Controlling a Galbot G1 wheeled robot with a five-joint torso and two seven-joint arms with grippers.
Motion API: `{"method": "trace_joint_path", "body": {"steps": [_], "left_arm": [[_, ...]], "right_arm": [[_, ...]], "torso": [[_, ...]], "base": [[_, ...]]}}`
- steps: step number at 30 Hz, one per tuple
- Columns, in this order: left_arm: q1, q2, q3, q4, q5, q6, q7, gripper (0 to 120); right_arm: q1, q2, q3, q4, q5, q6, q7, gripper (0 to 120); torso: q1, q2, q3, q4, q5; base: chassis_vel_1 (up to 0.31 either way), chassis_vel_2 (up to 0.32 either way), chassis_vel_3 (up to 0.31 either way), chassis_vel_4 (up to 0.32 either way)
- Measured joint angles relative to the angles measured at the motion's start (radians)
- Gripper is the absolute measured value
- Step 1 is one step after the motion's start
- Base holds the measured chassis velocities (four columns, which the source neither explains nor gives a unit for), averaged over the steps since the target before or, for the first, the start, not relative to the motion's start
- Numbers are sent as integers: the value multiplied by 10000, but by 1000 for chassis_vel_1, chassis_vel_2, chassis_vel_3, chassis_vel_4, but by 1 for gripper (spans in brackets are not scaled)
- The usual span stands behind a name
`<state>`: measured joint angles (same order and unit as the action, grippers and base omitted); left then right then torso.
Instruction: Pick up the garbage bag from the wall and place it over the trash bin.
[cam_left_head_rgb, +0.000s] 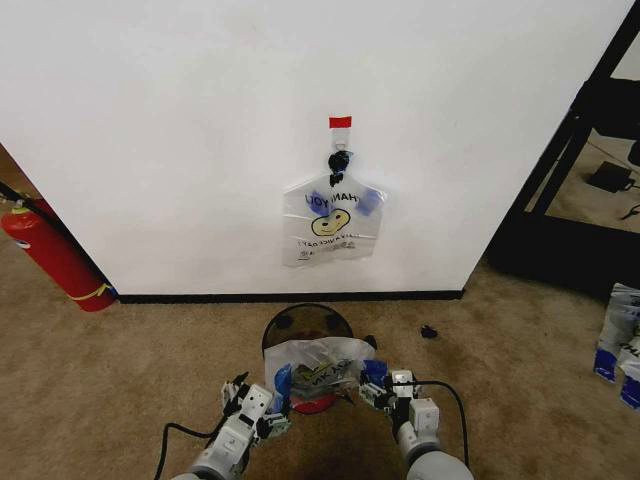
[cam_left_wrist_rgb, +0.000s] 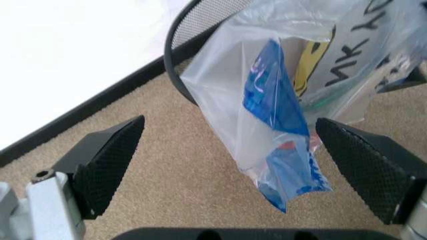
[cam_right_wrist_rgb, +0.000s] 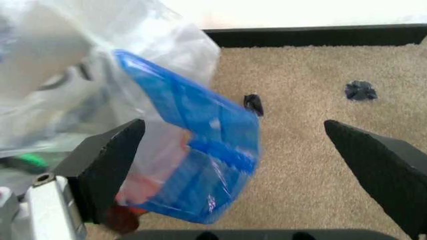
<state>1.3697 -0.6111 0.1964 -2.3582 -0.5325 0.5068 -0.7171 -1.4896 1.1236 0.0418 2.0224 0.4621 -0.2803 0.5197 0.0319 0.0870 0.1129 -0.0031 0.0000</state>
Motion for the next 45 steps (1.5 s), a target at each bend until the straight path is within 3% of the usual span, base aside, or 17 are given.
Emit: {"method": "trace_joint_path", "body": {"steps": [17,22,24,25,27,30,31,33,34,35,36,37,39,41,45], "left_arm": [[794,569,-873,-1108,-82,-1,-34,100],[-648,667,-1212,-1202,-1682,-334,488,100],[-774,676,-1333,-1084,-1764,-432,730,100],[-850,670,-1562,-921,-1830,-522,1056,100],[-1138,671,-1813,-519,-2167,-623,1660,100],[-2126,732,-1393,262,-2888,-691,2413,100],[-3922,725,-778,1422,-3494,-1045,3709,100],[-5837,439,529,2740,-3846,-1487,4915,100],[-5837,439,529,2740,-3846,-1487,4915,100],[-5989,403,1150,3163,-4039,-1510,5203,100],[-6991,139,1485,3402,-4152,-1504,5342,100],[-7578,-74,1883,3768,-4260,-1449,5602,100],[-8532,-380,2483,4374,-4419,-1283,6045,100],[-9815,-691,3341,5251,-4502,-1012,6853,100],[-10910,-863,4184,6019,-4216,-582,7606,100]], "right_arm": [[-1929,-515,540,1277,-1220,495,-572,100],[-2443,-143,1387,1649,-1696,1724,-1199,100],[-2375,-119,1525,1659,-1690,1796,-1393,100],[-2217,-106,1667,1638,-1649,1828,-1668,100],[-1854,-10,2069,1481,-1427,2239,-2250,100],[-2030,209,2702,1437,-961,3104,-2910,100],[-2430,688,3484,1289,-592,4506,-3872,100],[-2710,1299,4022,1075,-515,5870,-4619,100],[-2710,1299,4022,1075,-515,5870,-4619,100],[-2732,1356,4061,1067,-511,5968,-4682,100],[-2926,1749,4300,1060,-484,6550,-5110,100],[-3093,1989,4421,1090,-464,6827,-5372,100],[-3438,2382,4528,1239,-552,7224,-5783,100],[-3861,2701,4593,1380,-971,7605,-6089,100],[-4156,2931,4553,1588,-1415,7804,-6188,100]], "torso": [[0,0,0,1,1],[0,0,0,-8,-2],[0,0,1,-11,-3],[0,0,1,-9,-3],[0,0,1,17,9],[0,0,2,15,-5],[1,0,1,-7,0],[1,0,2,-8,-2],[1,0,2,-8,-2],[1,-1,2,-8,-2],[2,-2,3,-7,-5],[1,-1,2,10,-4],[1,-1,2,-8,-2],[2,-2,3,-7,-3],[1,-1,1,0,5]], "base": [[0,0,0,0],[0,0,0,0],[0,0,0,0],[0,0,0,0],[0,0,0,0],[0,0,0,0],[0,0,0,0],[0,0,0,0],[0,0,0,0],[0,0,0,0],[0,0,0,0],[0,0,0,0],[0,0,0,0],[0,0,0,0],[0,0,0,0]]}}
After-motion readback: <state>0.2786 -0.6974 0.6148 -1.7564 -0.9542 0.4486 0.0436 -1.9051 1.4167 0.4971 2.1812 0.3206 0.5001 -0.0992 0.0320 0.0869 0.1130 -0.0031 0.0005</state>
